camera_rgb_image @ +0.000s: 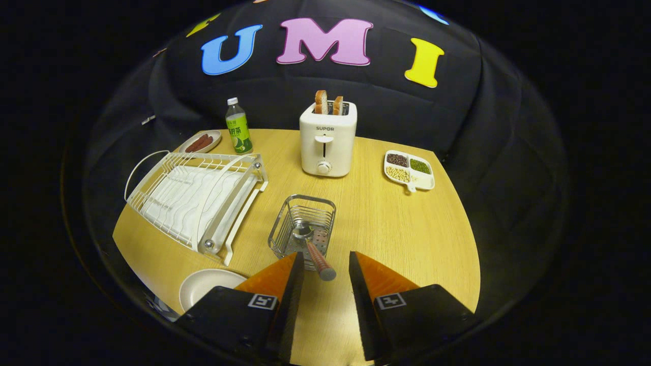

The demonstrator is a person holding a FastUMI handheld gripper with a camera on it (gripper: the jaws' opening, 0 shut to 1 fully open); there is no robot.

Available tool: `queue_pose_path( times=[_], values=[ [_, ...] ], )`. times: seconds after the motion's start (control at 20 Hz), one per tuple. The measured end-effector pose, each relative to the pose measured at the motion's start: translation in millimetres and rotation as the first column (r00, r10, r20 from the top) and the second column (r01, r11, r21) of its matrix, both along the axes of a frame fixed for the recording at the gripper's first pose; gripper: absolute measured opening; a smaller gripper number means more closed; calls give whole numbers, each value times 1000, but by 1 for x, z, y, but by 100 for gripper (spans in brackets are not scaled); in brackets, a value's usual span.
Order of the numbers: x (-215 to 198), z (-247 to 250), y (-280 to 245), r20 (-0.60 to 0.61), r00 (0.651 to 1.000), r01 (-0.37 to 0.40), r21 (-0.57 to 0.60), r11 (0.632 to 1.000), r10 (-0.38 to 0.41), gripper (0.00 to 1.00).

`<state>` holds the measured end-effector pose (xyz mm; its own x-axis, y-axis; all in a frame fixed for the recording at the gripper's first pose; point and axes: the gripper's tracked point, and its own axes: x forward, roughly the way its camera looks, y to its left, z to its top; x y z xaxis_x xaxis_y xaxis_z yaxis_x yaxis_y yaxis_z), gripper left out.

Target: Take the plate from the dish rack, then take the spoon from the basket and place it into the plate.

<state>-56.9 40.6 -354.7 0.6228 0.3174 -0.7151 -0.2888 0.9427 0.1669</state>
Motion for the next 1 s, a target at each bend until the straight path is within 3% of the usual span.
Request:
queue_pose_path(
  times=[0.2,0.25,0.4,0.55,1.0],
  values=[
    [1,-8,15,-21,998,-62,21,998,62,27],
    [0,-7,17,-27,997,-75,33,997,76,29],
    [-5,-3,26,-29,994,-108,62,992,110,17],
    [-4,-1,26,-22,993,-118,59,991,119,14],
    [6,43,0,52,998,-26,38,999,24,13]
  ],
)
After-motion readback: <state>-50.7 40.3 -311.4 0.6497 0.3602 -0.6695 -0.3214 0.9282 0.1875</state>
